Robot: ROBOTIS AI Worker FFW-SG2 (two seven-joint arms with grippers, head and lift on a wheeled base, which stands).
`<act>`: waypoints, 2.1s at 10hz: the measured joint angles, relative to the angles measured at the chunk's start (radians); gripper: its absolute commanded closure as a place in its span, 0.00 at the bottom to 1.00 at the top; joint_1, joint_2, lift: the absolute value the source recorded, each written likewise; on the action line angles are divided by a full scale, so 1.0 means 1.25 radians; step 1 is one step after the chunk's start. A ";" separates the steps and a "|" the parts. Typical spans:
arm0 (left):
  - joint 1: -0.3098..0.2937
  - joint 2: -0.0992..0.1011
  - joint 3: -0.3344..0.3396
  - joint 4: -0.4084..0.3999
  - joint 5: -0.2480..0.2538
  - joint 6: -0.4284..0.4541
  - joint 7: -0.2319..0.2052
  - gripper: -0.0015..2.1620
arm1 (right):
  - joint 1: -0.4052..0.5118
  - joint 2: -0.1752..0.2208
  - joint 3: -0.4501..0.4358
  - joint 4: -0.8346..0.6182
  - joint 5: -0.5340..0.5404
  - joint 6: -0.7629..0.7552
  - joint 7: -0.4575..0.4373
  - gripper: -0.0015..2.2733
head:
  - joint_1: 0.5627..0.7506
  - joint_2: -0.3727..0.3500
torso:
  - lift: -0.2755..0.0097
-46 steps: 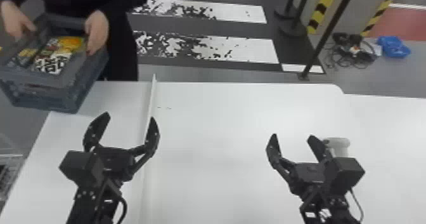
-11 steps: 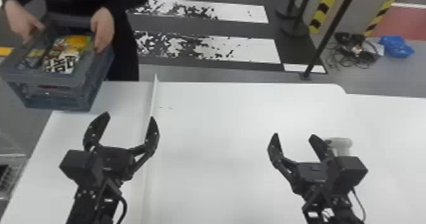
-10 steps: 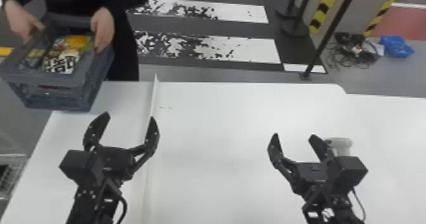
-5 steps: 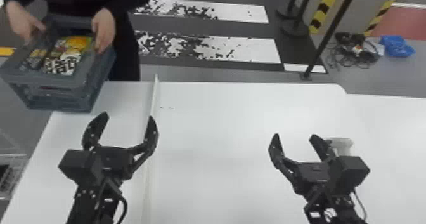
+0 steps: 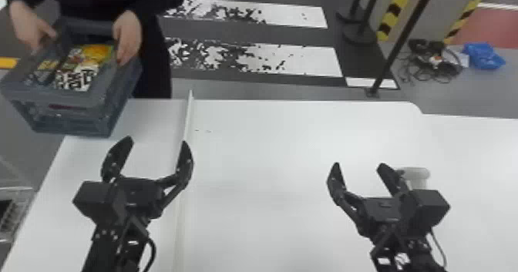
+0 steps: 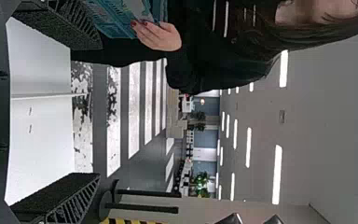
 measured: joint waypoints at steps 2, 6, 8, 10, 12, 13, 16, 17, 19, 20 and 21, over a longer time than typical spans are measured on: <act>0.000 0.000 0.000 0.000 0.008 0.007 -0.008 0.05 | 0.001 0.000 0.000 0.000 0.000 0.000 0.000 0.02 | 0.70 0.40 | 0.86; -0.001 0.002 0.002 -0.002 0.016 0.012 -0.013 0.05 | 0.002 -0.002 0.001 0.000 -0.001 -0.002 0.000 0.02 | 0.70 0.41 | 0.86; -0.001 0.002 0.002 -0.003 0.015 0.014 -0.013 0.05 | 0.002 -0.004 0.001 0.000 -0.001 -0.002 0.000 0.02 | 0.70 0.40 | 0.86; -0.001 0.002 0.002 -0.004 0.014 0.017 -0.013 0.05 | 0.002 -0.005 0.002 0.000 -0.001 -0.002 0.000 0.02 | 0.70 0.41 | 0.86; -0.003 0.002 0.001 -0.004 0.014 0.017 -0.013 0.05 | 0.001 -0.004 0.002 0.000 -0.001 -0.002 0.000 0.02 | 0.70 0.41 | 0.86; -0.004 0.002 0.001 -0.003 0.015 0.017 -0.013 0.05 | 0.000 -0.004 0.002 0.000 -0.001 -0.002 0.000 0.02 | 0.70 0.41 | 0.86; -0.005 0.002 0.001 -0.003 0.015 0.019 -0.012 0.05 | -0.001 -0.005 0.002 -0.002 -0.002 -0.002 0.000 0.02 | 0.70 0.41 | 0.86; -0.005 0.002 0.001 -0.003 0.016 0.019 -0.012 0.05 | -0.001 -0.005 0.002 -0.002 -0.002 -0.002 0.000 0.02 | 0.70 0.41 | 0.86; -0.005 0.002 0.001 -0.004 0.015 0.019 -0.012 0.05 | -0.001 -0.005 0.002 -0.001 -0.002 -0.002 0.000 0.02 | 0.70 0.41 | 0.86; -0.005 0.002 0.001 -0.004 0.015 0.019 -0.012 0.05 | -0.001 -0.005 0.002 -0.001 -0.002 -0.002 0.000 0.02 | 0.70 0.41 | 0.86; -0.005 0.001 0.001 -0.004 0.015 0.020 -0.012 0.05 | -0.001 -0.005 0.002 -0.001 -0.002 -0.002 0.000 0.02 | 0.70 0.40 | 0.86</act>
